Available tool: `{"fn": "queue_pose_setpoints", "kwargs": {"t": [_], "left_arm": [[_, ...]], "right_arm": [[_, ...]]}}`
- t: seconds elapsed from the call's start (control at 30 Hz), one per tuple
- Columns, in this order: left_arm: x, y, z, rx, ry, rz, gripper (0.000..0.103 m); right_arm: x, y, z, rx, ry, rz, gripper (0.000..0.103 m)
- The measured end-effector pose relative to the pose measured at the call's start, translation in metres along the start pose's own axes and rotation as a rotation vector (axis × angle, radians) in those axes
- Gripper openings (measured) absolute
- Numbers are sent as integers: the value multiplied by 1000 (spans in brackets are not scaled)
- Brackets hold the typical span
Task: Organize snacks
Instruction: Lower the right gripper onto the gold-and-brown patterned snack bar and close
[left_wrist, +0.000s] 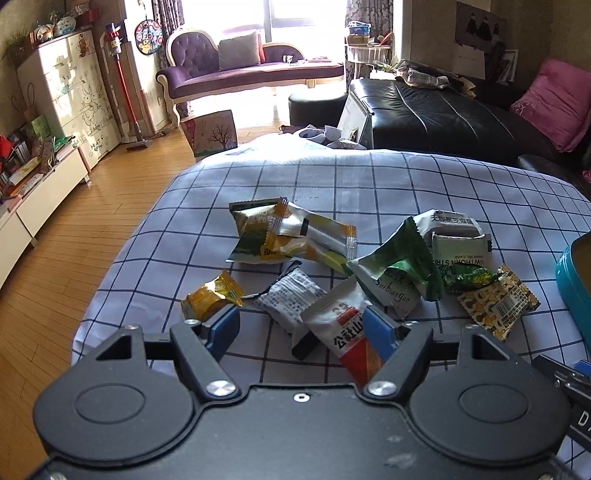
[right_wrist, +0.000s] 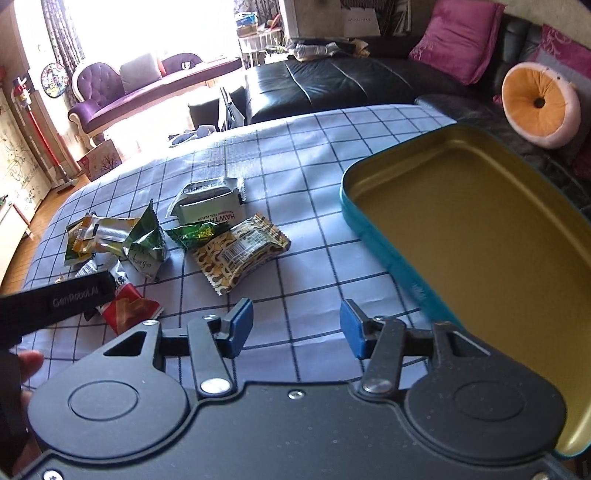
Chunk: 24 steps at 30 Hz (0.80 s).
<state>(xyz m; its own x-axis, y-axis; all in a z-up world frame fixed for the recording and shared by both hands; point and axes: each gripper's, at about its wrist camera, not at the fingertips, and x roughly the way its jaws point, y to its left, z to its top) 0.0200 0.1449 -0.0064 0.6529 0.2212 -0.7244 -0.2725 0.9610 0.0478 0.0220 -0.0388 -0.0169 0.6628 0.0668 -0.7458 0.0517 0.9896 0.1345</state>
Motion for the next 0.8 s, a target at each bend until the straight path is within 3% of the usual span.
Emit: {"fn": "queue_pose_setpoints", "kwargs": {"t": [0.6, 0.8], "left_arm": [[7, 11, 0, 10, 43, -31, 77], [7, 10, -4, 26, 48, -46, 77]], "right_arm": [[51, 21, 47, 70, 117, 47, 57], [57, 24, 50, 72, 108, 62, 58]]}}
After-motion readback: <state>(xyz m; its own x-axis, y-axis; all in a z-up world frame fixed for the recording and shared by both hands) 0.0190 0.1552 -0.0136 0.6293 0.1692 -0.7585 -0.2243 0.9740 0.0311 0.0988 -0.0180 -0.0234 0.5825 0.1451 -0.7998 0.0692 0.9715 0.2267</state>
